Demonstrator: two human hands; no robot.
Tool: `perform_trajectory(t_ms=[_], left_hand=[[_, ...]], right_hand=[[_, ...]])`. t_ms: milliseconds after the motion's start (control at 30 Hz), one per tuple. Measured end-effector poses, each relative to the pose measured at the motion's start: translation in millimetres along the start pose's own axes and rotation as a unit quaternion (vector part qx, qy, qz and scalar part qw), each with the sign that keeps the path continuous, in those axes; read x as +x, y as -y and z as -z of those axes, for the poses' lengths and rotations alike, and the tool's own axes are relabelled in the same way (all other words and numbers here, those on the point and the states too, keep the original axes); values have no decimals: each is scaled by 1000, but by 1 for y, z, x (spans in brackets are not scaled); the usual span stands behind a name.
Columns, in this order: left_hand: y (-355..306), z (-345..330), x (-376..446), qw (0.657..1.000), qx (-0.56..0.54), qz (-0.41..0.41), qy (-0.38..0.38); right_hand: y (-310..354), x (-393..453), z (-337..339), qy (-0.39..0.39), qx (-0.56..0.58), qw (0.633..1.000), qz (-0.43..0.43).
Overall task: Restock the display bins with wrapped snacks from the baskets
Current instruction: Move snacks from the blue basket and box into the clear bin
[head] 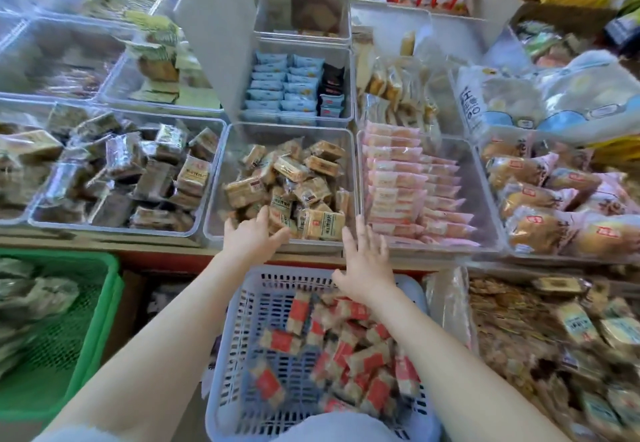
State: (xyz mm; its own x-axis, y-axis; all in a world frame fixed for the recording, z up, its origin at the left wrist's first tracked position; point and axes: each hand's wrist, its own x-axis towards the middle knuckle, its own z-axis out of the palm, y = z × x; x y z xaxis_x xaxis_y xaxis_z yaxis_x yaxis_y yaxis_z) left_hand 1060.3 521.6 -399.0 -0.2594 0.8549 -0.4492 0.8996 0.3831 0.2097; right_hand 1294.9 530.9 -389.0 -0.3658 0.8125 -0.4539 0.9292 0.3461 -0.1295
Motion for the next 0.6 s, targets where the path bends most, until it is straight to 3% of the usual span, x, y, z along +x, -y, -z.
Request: perform_trajectory(t_ms=[133, 200, 333, 467, 600], left_hand=[[-26, 8, -31, 982, -40, -48, -178], [-55, 12, -56, 970, -114, -87, -196], [-135, -4, -97, 972, -186, -145, -14], [-226, -53, -119, 959, -177, -197, 98], [-316, -102, -142, 941, -129, -238, 202]], right_hand=[[-6, -7, 15, 4, 57, 998, 25], [-13, -14, 23, -43, 145, 988, 31], [-60, -56, 11, -184, 258, 948, 7], [-160, -120, -30, -199, 285, 930, -118], [-280, -193, -71, -180, 246, 900, -312]])
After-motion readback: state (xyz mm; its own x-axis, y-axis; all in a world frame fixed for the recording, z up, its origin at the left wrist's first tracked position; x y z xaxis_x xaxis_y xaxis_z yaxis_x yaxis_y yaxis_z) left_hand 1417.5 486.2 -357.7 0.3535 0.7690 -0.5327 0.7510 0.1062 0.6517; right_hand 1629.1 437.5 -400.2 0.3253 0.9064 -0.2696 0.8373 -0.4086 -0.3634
